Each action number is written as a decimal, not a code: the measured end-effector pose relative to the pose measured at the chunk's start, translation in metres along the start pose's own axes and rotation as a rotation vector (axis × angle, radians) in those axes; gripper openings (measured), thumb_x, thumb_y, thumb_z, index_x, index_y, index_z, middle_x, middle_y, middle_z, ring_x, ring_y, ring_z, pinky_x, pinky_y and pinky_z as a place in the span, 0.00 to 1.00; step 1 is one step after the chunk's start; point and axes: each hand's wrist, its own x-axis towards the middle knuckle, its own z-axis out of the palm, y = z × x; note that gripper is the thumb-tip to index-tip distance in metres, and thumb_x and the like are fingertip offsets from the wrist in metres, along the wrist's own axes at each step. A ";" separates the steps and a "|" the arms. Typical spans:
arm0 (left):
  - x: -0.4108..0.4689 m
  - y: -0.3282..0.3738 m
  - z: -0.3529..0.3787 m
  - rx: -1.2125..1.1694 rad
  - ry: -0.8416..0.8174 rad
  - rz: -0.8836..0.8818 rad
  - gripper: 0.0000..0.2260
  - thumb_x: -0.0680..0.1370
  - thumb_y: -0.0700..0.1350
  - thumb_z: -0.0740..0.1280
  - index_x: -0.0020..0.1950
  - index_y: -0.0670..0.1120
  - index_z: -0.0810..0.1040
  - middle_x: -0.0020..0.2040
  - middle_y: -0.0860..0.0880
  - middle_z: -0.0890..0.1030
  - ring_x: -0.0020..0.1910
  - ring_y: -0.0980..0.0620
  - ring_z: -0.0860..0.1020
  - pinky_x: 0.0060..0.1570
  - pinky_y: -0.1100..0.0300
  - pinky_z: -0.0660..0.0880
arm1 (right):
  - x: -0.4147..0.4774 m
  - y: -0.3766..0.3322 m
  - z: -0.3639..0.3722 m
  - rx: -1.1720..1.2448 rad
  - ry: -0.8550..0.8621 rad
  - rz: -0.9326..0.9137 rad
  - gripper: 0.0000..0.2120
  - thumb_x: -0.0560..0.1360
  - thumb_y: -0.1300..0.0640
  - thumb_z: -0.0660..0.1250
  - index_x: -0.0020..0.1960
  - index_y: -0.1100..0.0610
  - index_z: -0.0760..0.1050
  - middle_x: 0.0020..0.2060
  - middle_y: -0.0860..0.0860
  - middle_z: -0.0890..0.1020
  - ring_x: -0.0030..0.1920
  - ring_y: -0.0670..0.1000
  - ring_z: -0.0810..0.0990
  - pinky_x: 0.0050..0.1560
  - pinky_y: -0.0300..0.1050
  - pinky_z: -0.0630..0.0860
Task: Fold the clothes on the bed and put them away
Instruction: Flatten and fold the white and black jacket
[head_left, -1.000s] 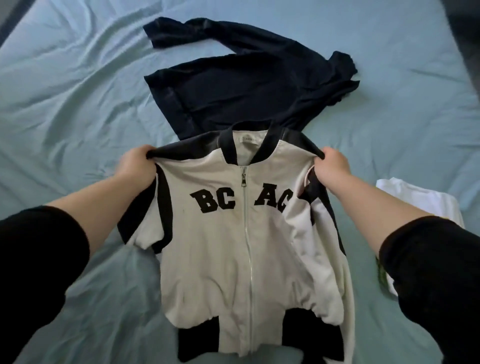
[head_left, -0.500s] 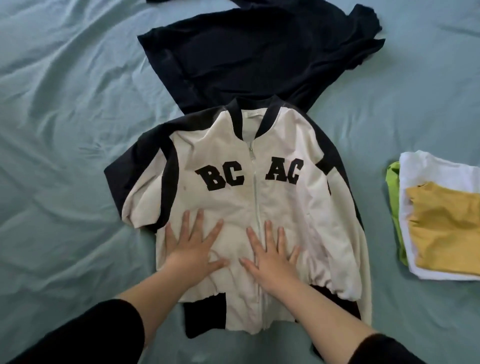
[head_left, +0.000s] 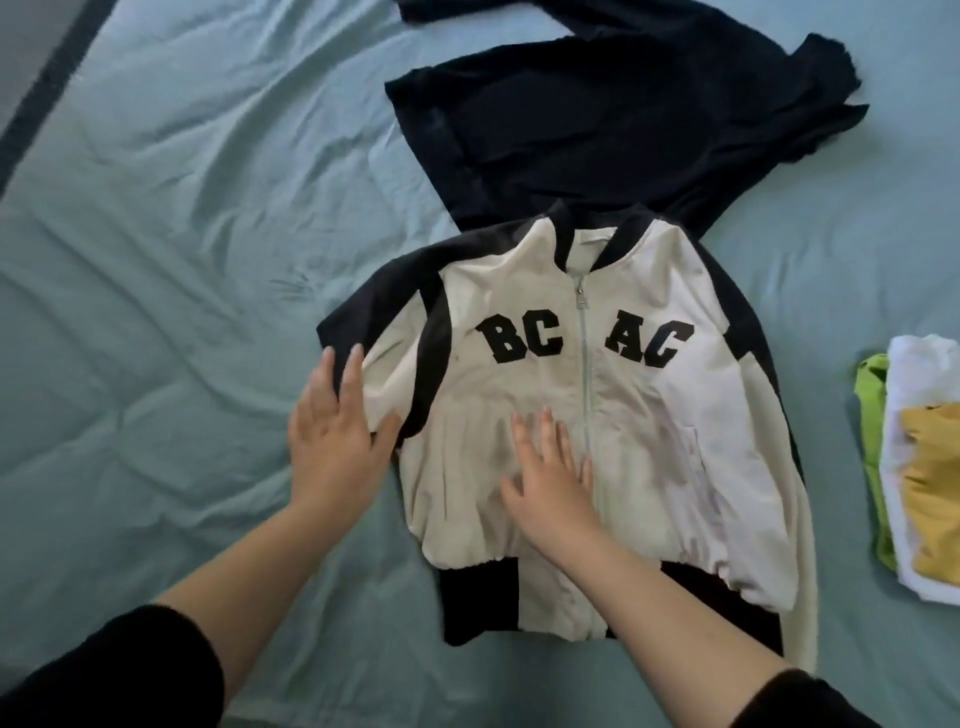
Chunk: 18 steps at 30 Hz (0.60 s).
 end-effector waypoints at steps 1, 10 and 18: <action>0.010 -0.008 -0.006 -0.163 -0.062 -0.221 0.33 0.79 0.61 0.58 0.79 0.53 0.46 0.79 0.44 0.52 0.76 0.44 0.55 0.72 0.48 0.54 | 0.002 -0.017 -0.001 0.056 0.011 -0.033 0.34 0.80 0.49 0.55 0.77 0.44 0.37 0.77 0.49 0.34 0.77 0.52 0.36 0.75 0.59 0.40; 0.045 0.014 -0.004 -1.166 -0.194 -0.783 0.16 0.76 0.38 0.67 0.62 0.47 0.75 0.55 0.43 0.83 0.53 0.44 0.82 0.54 0.47 0.79 | 0.021 -0.107 0.006 0.272 0.225 -0.345 0.45 0.73 0.56 0.68 0.77 0.43 0.42 0.78 0.48 0.41 0.78 0.50 0.46 0.72 0.44 0.59; 0.033 0.020 -0.046 -1.194 -0.153 -0.449 0.05 0.76 0.52 0.69 0.46 0.52 0.83 0.42 0.58 0.84 0.43 0.66 0.79 0.48 0.70 0.74 | 0.044 -0.115 -0.016 0.885 0.267 -0.152 0.15 0.70 0.57 0.74 0.55 0.46 0.79 0.41 0.40 0.84 0.41 0.39 0.80 0.43 0.35 0.75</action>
